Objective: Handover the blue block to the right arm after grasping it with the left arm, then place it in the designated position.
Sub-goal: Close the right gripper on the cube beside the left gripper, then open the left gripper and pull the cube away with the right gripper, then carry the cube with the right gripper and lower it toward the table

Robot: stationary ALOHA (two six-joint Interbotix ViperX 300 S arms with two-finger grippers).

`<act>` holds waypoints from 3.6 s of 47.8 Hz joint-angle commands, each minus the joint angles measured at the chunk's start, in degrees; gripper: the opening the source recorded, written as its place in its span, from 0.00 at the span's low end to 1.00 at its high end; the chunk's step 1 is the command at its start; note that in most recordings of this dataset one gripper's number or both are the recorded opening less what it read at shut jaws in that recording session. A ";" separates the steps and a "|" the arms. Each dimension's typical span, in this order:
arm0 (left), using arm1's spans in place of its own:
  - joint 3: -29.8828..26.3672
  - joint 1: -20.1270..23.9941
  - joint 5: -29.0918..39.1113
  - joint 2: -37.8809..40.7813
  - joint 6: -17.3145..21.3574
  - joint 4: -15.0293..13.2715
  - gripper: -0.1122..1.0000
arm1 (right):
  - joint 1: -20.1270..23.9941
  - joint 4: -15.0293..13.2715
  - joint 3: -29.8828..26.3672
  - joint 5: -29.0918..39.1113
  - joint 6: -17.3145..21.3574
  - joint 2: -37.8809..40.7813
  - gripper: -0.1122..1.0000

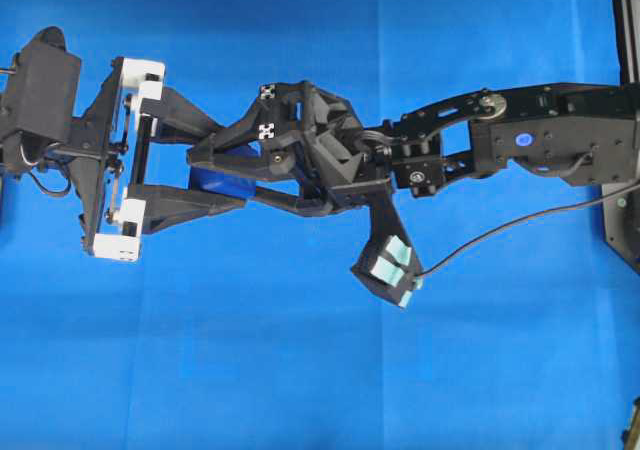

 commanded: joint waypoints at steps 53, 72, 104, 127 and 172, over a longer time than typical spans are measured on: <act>0.62 -0.44 -0.53 -3.16 -0.26 0.09 0.94 | 1.41 0.18 12.48 1.93 0.62 -15.64 0.49; 0.62 -0.44 -0.35 -3.25 -0.26 0.09 0.94 | 2.81 0.26 19.60 5.80 0.62 -25.22 0.49; 0.62 -0.44 -0.18 -3.25 -0.18 0.09 0.94 | 3.25 8.70 20.13 6.77 9.40 -26.37 0.49; 0.26 -1.41 -0.18 -3.16 -0.18 0.09 0.94 | 3.25 17.93 21.18 9.40 40.43 -29.79 0.49; 0.09 -1.58 -0.18 -3.25 -0.18 0.09 0.94 | 3.16 17.75 21.01 13.54 46.93 -29.79 0.49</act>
